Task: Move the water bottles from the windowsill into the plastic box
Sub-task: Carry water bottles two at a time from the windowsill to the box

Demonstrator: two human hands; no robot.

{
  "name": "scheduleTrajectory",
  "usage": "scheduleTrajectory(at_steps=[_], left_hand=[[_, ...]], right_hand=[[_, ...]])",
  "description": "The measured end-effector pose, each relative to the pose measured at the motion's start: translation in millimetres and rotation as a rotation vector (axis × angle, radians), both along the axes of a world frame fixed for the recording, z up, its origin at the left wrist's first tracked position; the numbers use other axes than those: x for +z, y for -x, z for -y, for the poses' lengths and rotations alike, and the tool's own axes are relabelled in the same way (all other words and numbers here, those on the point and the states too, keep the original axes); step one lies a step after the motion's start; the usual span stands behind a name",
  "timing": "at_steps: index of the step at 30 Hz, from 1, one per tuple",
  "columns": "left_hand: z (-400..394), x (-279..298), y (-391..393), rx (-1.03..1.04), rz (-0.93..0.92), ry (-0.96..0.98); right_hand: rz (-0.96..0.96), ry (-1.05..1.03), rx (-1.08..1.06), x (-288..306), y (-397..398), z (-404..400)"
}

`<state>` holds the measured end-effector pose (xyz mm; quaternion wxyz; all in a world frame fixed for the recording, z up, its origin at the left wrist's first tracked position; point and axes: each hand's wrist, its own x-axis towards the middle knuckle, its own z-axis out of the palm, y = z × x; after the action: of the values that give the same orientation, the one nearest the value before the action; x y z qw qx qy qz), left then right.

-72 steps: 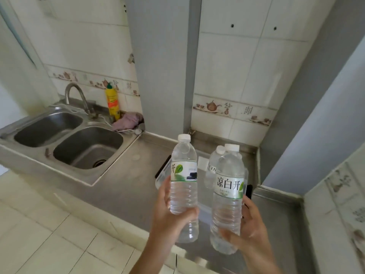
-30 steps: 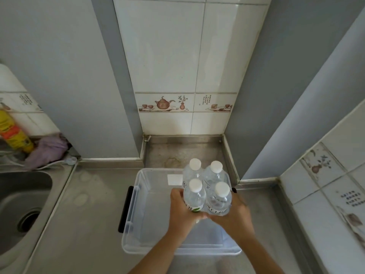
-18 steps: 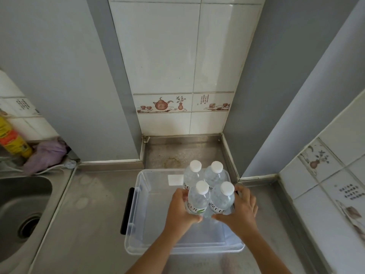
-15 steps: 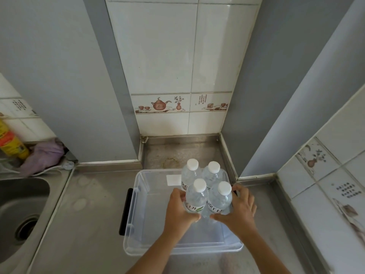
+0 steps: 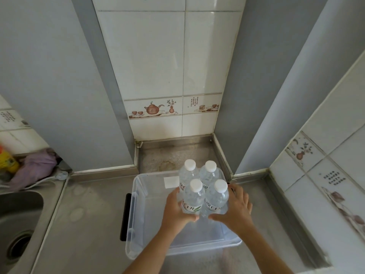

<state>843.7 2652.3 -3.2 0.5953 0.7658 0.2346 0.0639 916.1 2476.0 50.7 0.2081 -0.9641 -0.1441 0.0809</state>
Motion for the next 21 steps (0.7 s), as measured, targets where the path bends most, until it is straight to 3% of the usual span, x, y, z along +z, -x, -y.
scheduleTrajectory(at_steps=[4,13,15,17,19,21], left_hand=[[-3.7,-1.9,1.0,-0.041,0.013,0.089],[14.0,37.5,22.4,-0.092,0.093,-0.106],[23.6,54.0,35.3,-0.108,0.135,-0.237],[36.0,70.0,50.2,-0.128,0.164,-0.491],[50.6,81.9,64.8,-0.171,0.224,-0.786],[68.3,91.6,76.9,-0.238,0.272,-0.924]], right_hand=[[-0.007,-0.002,-0.007,5.5,10.9,2.9],[0.145,-0.02,-0.063,35.7,58.9,27.2],[0.246,0.014,-0.039,42.0,74.1,36.1],[0.347,0.026,-0.05,46.7,89.7,47.9],[0.375,0.033,-0.077,52.7,107.5,63.0],[0.389,0.036,-0.093,57.5,127.6,83.9]])
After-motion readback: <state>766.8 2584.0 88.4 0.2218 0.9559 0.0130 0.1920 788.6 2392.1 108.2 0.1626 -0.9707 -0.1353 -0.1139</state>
